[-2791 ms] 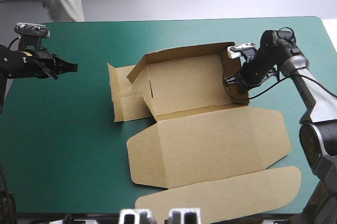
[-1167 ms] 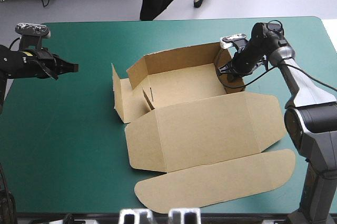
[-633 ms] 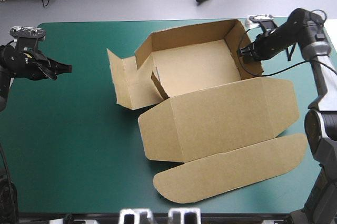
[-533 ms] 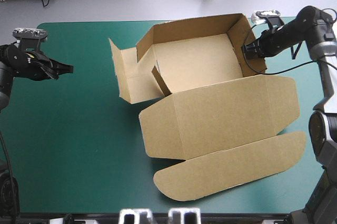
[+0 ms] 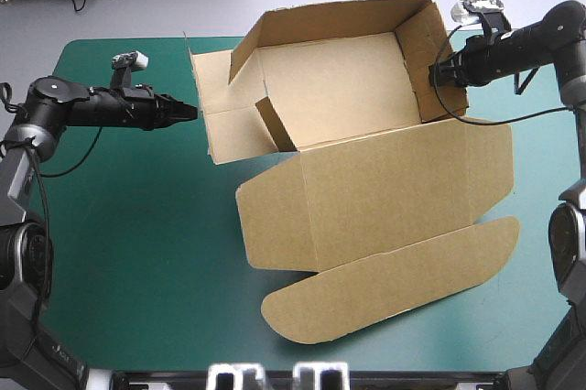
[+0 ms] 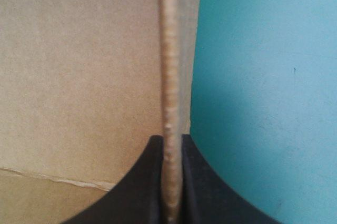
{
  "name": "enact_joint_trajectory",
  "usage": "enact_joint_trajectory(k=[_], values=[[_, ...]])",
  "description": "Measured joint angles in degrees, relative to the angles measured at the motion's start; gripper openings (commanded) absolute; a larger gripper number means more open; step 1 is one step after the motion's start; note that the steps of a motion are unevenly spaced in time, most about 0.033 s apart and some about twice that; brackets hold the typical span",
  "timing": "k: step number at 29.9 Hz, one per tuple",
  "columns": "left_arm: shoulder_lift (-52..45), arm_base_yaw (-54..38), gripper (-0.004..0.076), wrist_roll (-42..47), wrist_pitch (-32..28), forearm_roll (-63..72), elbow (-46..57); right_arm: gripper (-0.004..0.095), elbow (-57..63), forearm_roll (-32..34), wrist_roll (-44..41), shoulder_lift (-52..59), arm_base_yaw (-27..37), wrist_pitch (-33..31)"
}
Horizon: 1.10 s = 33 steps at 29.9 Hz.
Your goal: Fold the box
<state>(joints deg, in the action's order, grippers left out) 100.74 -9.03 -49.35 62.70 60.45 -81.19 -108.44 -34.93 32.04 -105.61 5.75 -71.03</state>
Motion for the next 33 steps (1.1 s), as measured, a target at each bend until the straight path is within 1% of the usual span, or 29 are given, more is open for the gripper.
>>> enact_joint_trajectory(k=[3,5,9,13,19,21,24,29,33], values=[[0.7,0.1,0.0014,-3.8,4.3,6.0,0.0,-0.002,0.0,0.0,0.2,0.0,0.0,0.0],[0.7,0.2,0.0014,-4.9,5.3,9.0,0.0,-0.002,0.0,0.2,0.3,0.0,0.0,0.0],[0.7,1.9,0.0014,-5.9,5.6,12.8,-0.1,-0.002,0.0,0.5,0.6,0.0,0.0,0.0],[0.7,5.5,0.0014,-6.0,5.6,13.5,-0.1,-0.002,0.0,1.0,1.2,0.0,0.0,0.0],[0.7,9.0,0.0015,-7.3,6.1,15.7,-0.5,-0.002,0.0,4.7,0.4,0.0,0.0,0.0],[0.7,9.1,0.0038,-7.4,6.1,17.5,-0.9,-0.002,0.0,5.6,0.1,0.0,0.0,0.2],[0.7,9.1,0.0104,-6.9,5.9,18.9,-2.0,-0.002,0.0,6.0,-0.1,0.0,0.0,1.3],[0.4,11.2,0.0187,-5.4,5.9,19.4,-3.9,-0.002,0.0,7.2,-0.6,0.0,-1.4,3.9],[0.1,12.7,0.0217,-4.6,6.1,19.4,-4.4,-0.002,0.0,10.0,-2.2,0.0,-3.6,6.8]])
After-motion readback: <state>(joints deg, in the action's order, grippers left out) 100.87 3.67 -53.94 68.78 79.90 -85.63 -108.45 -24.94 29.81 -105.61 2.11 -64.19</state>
